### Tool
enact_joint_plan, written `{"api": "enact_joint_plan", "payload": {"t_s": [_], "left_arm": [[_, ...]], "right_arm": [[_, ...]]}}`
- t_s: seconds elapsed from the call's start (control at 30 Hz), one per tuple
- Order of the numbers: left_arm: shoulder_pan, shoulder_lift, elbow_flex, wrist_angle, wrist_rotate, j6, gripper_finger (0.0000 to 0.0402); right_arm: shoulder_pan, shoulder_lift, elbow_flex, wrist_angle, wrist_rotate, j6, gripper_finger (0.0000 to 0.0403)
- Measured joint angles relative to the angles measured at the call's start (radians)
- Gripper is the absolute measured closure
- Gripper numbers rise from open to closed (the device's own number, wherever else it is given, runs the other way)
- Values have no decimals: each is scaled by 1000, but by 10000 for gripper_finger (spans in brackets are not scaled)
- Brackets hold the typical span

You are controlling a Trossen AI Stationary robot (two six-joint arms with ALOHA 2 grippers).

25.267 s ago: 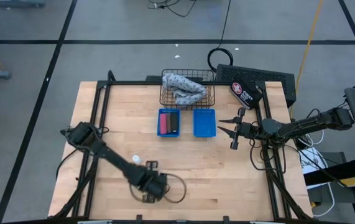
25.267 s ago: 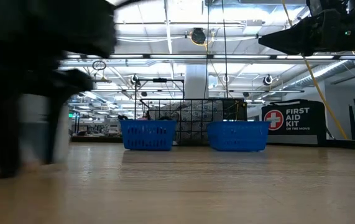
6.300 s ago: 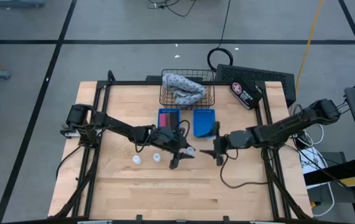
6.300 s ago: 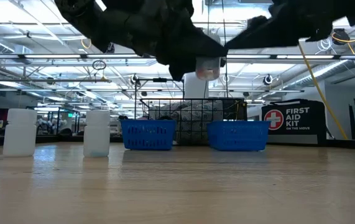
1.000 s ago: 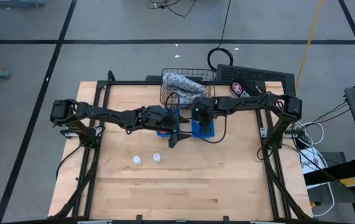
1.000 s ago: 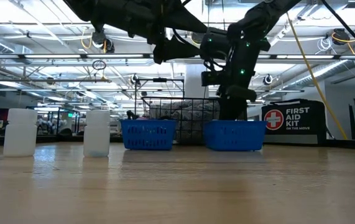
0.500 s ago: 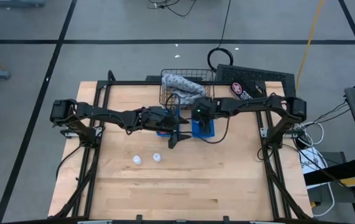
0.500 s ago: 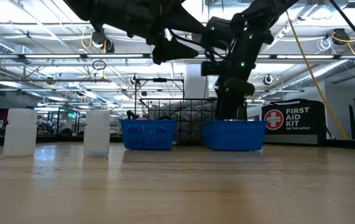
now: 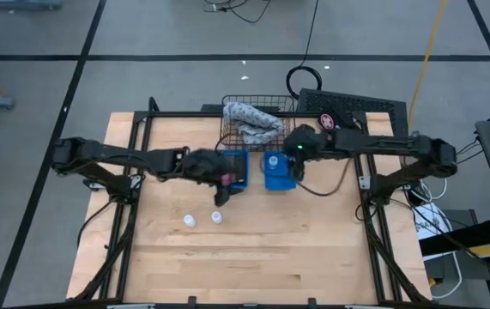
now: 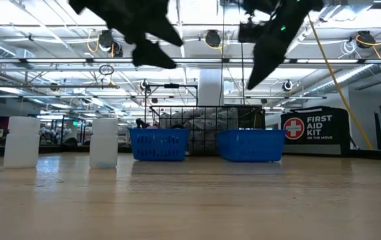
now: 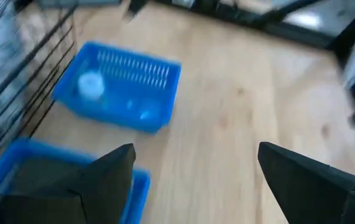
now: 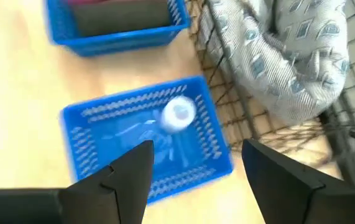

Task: Pick & Place Medicine items
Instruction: Put the left white pill bottle into the right blue bin

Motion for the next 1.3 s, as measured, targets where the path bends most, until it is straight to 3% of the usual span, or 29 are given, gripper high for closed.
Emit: {"api": "enact_joint_plan", "payload": {"t_s": [0.27, 0.4, 0.53, 0.67, 0.77, 1.03, 1.17, 1.3], "left_arm": [[-255, -129, -2, -324, -468, -213, 50], [-420, -141, 0, -495, -602, -494, 50], [-578, -142, 0, -750, -673, -880, 50], [-720, -141, 0, -956, -669, -1282, 50], [-808, -141, -11, -969, -662, -1447, 50], [-885, -90, -145, -857, -331, -1524, 50], [-905, -37, -235, -786, -245, -1556, 50], [-905, -1, -292, -729, -232, -1604, 50]], "right_arm": [[105, -245, -184, 153, -53, 82, 175], [198, -353, -329, 363, -52, 109, 175], [287, -421, -465, 590, -51, 12, 175], [338, -455, -552, 734, -49, -100, 176], [347, -473, -593, 796, -49, -124, 177], [345, -491, -622, 832, -49, -138, 177], [345, -491, -622, 832, -50, -138, 180], [345, -491, -622, 832, -52, -138, 183]]}}
